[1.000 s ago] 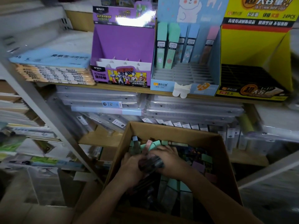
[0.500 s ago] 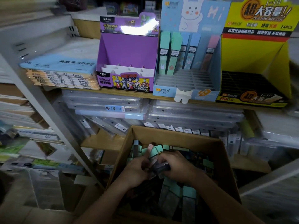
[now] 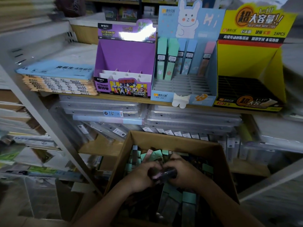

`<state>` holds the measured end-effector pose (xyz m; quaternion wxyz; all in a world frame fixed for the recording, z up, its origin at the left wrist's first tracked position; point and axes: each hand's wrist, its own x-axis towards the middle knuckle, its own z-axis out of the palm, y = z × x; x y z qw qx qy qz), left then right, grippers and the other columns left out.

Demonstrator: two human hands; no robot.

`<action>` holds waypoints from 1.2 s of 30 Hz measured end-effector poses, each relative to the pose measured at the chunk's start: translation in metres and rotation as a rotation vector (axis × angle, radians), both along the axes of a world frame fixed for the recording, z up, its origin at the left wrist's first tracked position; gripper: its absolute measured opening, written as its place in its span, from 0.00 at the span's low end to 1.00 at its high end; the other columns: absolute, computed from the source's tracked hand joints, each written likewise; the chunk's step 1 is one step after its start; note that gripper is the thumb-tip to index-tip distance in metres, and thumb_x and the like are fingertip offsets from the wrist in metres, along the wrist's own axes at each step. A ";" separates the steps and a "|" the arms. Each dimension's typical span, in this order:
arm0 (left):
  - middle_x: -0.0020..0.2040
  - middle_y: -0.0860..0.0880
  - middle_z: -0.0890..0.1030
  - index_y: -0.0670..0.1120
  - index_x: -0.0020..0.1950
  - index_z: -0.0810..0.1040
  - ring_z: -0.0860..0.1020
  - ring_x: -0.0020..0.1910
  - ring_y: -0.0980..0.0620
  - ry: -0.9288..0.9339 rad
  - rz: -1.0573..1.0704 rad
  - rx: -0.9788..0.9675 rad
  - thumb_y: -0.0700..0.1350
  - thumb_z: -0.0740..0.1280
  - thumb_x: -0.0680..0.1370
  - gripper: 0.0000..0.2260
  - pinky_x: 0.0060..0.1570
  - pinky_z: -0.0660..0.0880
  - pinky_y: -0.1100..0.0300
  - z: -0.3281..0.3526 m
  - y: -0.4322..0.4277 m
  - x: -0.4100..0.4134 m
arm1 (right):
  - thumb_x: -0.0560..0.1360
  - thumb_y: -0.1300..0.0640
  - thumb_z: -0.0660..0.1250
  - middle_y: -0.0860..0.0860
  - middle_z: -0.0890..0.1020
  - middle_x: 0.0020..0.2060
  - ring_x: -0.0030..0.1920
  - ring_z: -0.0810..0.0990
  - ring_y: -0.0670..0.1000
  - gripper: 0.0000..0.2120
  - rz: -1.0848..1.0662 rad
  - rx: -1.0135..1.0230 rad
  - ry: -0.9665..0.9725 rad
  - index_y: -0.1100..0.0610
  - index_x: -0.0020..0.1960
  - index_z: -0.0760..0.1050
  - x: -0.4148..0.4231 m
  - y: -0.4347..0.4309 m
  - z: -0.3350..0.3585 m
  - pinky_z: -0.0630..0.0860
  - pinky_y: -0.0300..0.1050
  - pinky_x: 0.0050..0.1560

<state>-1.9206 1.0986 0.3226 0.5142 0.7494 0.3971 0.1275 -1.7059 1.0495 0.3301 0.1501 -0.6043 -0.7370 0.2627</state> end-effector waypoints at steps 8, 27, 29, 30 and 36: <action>0.79 0.65 0.33 0.65 0.57 0.79 0.53 0.80 0.61 0.044 -0.071 0.007 0.42 0.79 0.70 0.23 0.73 0.68 0.57 -0.007 0.002 0.000 | 0.67 0.46 0.68 0.38 0.76 0.38 0.45 0.76 0.41 0.07 0.018 0.078 -0.041 0.38 0.42 0.71 0.000 -0.001 -0.002 0.78 0.45 0.47; 0.55 0.54 0.86 0.60 0.47 0.82 0.82 0.55 0.61 -0.201 0.271 -0.083 0.57 0.79 0.58 0.19 0.53 0.78 0.61 0.001 0.005 0.010 | 0.74 0.54 0.70 0.46 0.78 0.37 0.37 0.77 0.41 0.04 -0.158 -0.131 0.231 0.51 0.44 0.75 0.009 -0.013 0.008 0.70 0.38 0.37; 0.48 0.54 0.87 0.60 0.49 0.82 0.84 0.49 0.58 -0.231 0.328 -0.094 0.54 0.79 0.60 0.19 0.50 0.81 0.59 0.004 0.002 0.010 | 0.75 0.55 0.70 0.45 0.78 0.36 0.37 0.76 0.41 0.04 -0.252 -0.135 0.335 0.54 0.46 0.76 0.010 -0.017 0.009 0.71 0.39 0.38; 0.48 0.54 0.87 0.58 0.50 0.82 0.84 0.50 0.57 -0.245 0.346 -0.107 0.52 0.79 0.61 0.19 0.50 0.81 0.59 0.005 0.001 0.009 | 0.75 0.54 0.70 0.46 0.78 0.35 0.36 0.76 0.43 0.07 -0.300 -0.141 0.419 0.57 0.47 0.76 0.009 -0.020 0.009 0.70 0.42 0.38; 0.48 0.54 0.87 0.48 0.46 0.85 0.83 0.50 0.60 -0.375 0.387 -0.206 0.37 0.76 0.75 0.06 0.49 0.75 0.71 0.020 -0.015 0.020 | 0.73 0.45 0.69 0.58 0.80 0.33 0.30 0.74 0.55 0.21 -0.456 -0.217 0.854 0.63 0.50 0.78 -0.009 -0.033 0.022 0.68 0.41 0.28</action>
